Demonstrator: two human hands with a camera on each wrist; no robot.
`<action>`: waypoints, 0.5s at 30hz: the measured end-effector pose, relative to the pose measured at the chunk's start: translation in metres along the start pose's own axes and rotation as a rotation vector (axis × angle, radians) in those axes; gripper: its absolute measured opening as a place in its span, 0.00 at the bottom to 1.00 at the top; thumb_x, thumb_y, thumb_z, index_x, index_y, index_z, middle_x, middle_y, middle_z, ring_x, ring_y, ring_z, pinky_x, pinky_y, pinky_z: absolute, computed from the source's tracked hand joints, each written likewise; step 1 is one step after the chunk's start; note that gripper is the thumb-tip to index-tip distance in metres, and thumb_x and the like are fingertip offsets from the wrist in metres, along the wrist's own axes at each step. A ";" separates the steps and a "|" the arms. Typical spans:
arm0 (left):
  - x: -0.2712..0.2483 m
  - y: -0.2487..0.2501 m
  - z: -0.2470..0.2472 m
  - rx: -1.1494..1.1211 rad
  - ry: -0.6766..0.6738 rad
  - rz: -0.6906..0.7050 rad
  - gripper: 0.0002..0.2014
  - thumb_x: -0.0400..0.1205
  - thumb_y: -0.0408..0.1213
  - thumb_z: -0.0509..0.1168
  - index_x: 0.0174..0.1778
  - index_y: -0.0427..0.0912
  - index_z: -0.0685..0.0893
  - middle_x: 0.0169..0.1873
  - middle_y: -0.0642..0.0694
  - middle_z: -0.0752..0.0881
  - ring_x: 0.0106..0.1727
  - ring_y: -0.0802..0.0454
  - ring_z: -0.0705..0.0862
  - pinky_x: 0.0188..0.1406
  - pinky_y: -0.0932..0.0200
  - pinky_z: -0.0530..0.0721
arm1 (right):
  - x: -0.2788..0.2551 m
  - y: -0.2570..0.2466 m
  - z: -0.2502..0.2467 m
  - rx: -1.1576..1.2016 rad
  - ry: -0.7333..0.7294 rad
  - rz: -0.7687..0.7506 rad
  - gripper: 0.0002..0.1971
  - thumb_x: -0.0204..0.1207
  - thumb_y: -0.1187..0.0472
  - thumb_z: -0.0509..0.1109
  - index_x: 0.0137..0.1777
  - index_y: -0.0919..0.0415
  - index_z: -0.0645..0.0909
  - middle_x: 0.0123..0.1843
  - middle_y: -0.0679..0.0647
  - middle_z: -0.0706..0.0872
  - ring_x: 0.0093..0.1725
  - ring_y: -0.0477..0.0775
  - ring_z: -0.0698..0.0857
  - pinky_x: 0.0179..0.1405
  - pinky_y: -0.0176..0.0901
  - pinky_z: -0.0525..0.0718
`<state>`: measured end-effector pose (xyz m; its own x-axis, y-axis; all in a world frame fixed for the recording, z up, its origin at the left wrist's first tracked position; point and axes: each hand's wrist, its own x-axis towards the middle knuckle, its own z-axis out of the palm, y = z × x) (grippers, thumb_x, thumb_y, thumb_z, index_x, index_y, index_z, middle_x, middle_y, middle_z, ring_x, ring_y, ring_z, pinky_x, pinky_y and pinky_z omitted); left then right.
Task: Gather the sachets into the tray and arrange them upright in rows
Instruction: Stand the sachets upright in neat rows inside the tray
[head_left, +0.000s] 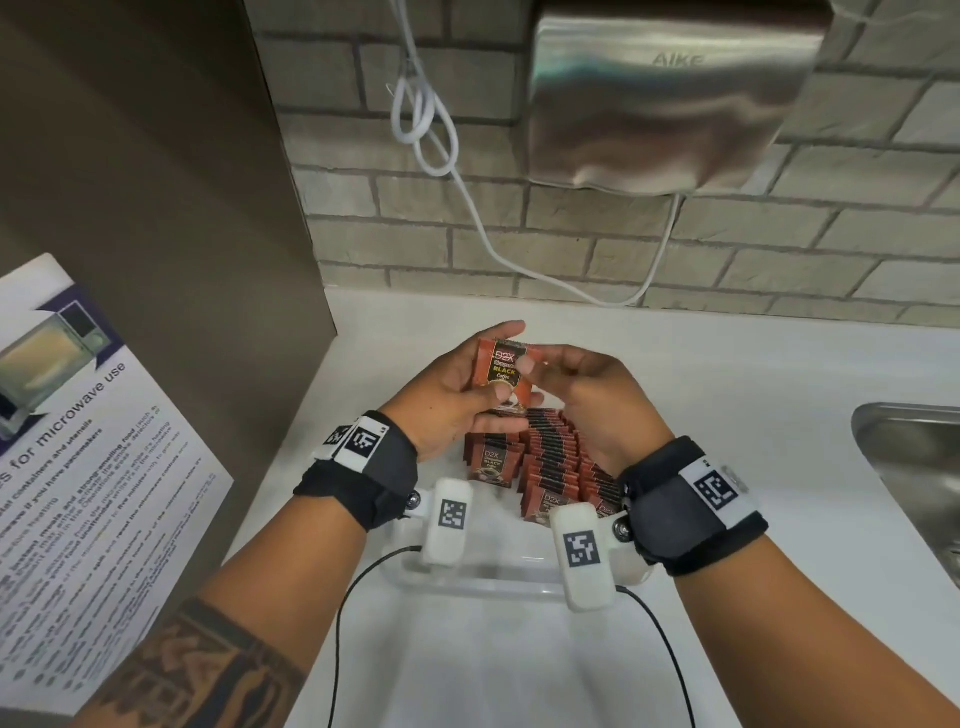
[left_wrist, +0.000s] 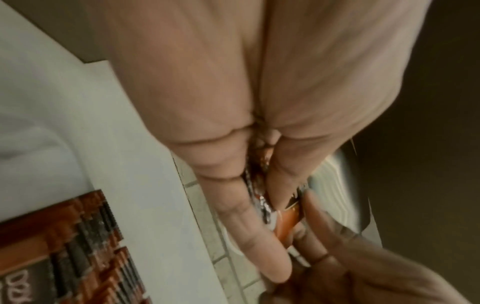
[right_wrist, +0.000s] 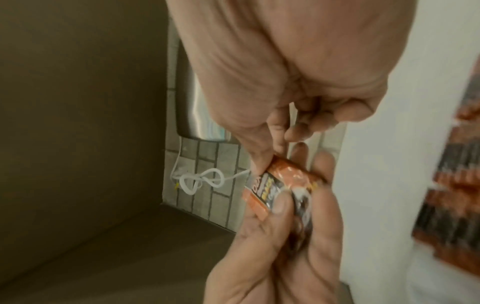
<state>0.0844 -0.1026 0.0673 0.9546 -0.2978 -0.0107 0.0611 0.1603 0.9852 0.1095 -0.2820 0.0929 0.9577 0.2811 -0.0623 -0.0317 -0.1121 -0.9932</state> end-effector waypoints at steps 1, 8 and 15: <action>-0.001 -0.001 -0.001 0.030 0.004 0.010 0.30 0.87 0.22 0.61 0.82 0.53 0.68 0.65 0.41 0.85 0.65 0.40 0.87 0.56 0.48 0.89 | 0.003 -0.002 -0.003 -0.089 0.064 -0.054 0.10 0.76 0.55 0.79 0.55 0.54 0.89 0.47 0.57 0.91 0.47 0.53 0.91 0.49 0.42 0.86; -0.005 -0.009 -0.001 0.103 0.073 0.064 0.24 0.84 0.23 0.68 0.67 0.56 0.77 0.54 0.48 0.85 0.50 0.50 0.87 0.41 0.50 0.90 | 0.013 -0.020 -0.010 -0.369 -0.008 -0.218 0.08 0.70 0.64 0.83 0.47 0.56 0.89 0.41 0.55 0.91 0.36 0.46 0.85 0.43 0.37 0.85; -0.008 -0.007 -0.009 0.231 0.219 0.062 0.17 0.84 0.28 0.70 0.63 0.53 0.77 0.54 0.46 0.87 0.47 0.52 0.89 0.36 0.55 0.87 | 0.021 -0.023 -0.010 -0.602 -0.020 -0.234 0.01 0.76 0.62 0.79 0.45 0.55 0.91 0.39 0.43 0.91 0.34 0.33 0.83 0.34 0.18 0.74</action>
<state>0.0786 -0.0928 0.0593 0.9960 -0.0808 0.0385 -0.0429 -0.0532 0.9977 0.1331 -0.2832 0.1152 0.9141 0.3798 0.1418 0.3489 -0.5588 -0.7523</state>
